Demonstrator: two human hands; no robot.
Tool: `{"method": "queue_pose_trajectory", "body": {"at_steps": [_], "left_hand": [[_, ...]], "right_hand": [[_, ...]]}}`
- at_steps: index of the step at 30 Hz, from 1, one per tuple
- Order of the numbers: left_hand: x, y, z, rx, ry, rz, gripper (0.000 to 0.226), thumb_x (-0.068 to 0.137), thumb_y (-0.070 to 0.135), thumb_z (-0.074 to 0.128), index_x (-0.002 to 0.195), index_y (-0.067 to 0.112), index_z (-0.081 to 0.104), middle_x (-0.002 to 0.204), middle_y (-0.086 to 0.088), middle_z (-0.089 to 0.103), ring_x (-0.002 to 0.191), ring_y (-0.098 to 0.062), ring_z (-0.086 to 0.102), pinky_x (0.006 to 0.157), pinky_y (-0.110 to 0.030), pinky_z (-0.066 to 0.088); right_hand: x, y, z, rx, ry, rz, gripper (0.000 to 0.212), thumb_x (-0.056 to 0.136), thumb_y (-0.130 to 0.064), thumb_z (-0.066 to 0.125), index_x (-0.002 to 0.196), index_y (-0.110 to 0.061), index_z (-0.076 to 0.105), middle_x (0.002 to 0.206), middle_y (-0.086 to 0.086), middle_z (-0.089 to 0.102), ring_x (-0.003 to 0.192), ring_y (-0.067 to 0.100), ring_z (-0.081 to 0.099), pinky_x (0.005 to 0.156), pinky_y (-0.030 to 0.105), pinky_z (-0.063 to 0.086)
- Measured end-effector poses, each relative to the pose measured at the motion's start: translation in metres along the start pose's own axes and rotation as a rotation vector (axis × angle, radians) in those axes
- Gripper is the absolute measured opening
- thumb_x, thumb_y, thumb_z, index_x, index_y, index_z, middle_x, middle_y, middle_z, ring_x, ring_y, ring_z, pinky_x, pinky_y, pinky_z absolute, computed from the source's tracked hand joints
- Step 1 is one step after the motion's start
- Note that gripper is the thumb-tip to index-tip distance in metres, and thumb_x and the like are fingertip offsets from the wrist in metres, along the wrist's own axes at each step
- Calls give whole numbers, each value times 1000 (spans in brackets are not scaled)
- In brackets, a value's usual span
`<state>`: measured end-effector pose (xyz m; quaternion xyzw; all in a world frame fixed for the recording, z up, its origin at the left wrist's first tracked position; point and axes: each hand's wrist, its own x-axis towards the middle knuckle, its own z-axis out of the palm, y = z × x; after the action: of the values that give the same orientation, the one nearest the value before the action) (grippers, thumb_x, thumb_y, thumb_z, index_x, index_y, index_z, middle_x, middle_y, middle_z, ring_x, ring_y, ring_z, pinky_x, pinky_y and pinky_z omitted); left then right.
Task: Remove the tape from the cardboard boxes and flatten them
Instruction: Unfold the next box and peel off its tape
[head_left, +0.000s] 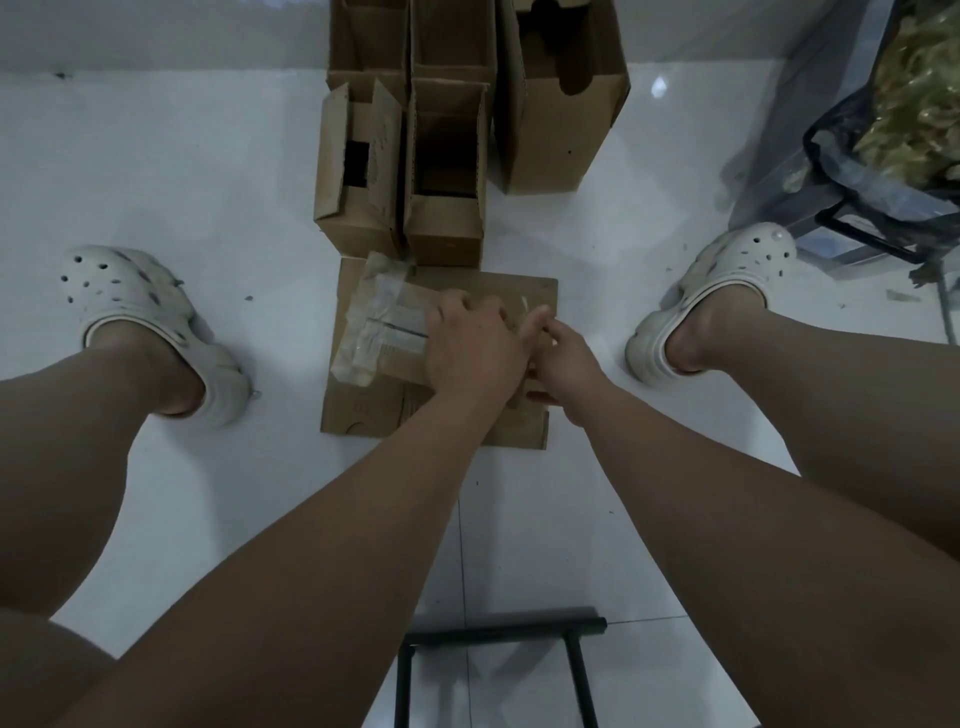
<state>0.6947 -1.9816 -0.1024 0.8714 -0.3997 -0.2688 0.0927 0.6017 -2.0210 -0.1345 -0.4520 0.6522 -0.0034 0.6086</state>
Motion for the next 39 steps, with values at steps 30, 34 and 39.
{"method": "queue_pose_trajectory", "body": {"at_steps": [30,34,39], "left_hand": [[-13,-31,18,-638,110,-250,20,92,16,48,73,18,43,70,4,50,62,-7,45,51,-20,31],[-21,-32,19,-814,143,-385,13,93,15,43,81,16,45,77,-1,59,73,-19,61,63,-31,48],[-24,-31,21,-1125,159,-590,14,95,9,37,84,13,44,90,-14,62,77,-22,66,67,-32,56]], "right_hand": [[0,-1,18,128,-79,57,39,96,-38,58,129,-17,60,117,10,65,106,32,63,82,48,59],[3,3,23,-61,28,-58,41,97,-43,53,128,-17,60,123,9,62,112,31,59,90,49,55],[0,4,27,-80,36,-89,41,98,-44,51,130,-19,59,126,9,61,114,31,58,92,50,53]]}}
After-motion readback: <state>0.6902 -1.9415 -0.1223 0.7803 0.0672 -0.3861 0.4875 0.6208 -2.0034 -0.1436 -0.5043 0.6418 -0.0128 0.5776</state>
